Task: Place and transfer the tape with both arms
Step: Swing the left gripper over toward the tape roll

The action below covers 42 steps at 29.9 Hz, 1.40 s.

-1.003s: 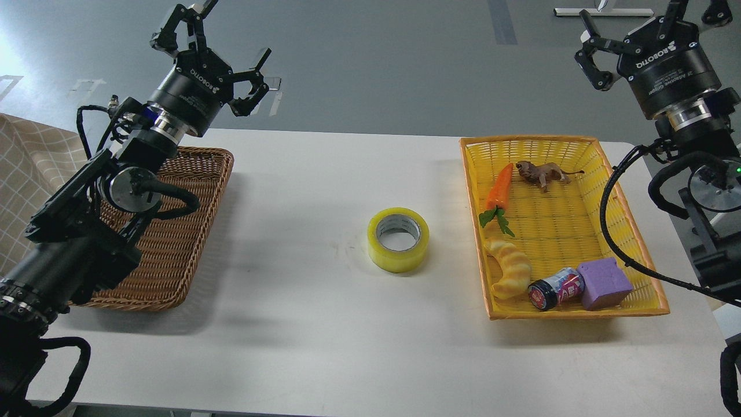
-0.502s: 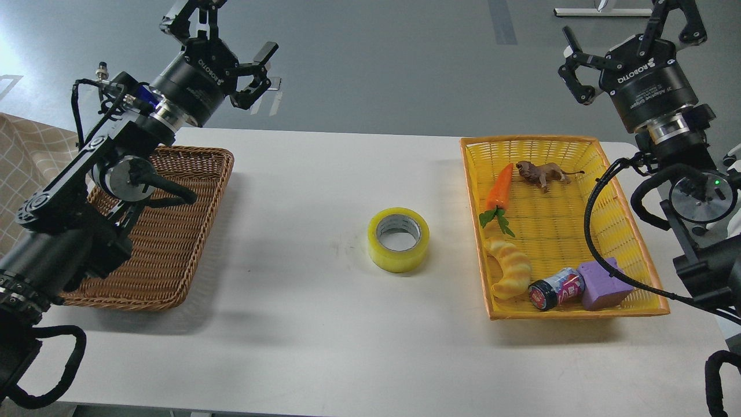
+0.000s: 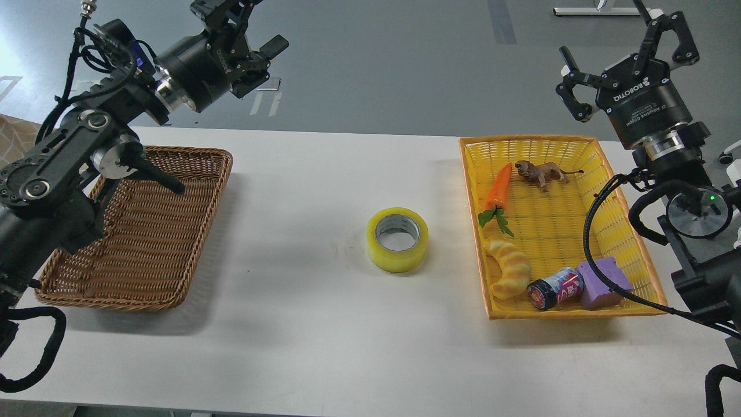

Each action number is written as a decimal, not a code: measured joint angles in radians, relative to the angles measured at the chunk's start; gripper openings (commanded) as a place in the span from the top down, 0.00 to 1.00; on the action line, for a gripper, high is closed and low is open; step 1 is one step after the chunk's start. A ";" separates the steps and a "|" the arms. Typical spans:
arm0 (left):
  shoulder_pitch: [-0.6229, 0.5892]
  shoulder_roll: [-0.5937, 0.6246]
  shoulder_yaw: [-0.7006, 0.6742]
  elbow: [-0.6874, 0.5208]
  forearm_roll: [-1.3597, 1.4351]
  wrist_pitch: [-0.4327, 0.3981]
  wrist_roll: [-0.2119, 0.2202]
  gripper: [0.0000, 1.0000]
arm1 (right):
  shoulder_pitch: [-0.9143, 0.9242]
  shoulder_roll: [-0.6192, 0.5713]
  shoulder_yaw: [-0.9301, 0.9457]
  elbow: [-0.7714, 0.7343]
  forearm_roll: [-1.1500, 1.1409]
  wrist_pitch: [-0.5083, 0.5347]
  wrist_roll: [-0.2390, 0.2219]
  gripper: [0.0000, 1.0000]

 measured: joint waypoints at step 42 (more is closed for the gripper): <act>-0.085 -0.048 0.444 -0.119 0.976 0.038 -0.046 0.02 | -0.221 0.026 0.162 -0.016 -0.002 0.000 0.061 0.00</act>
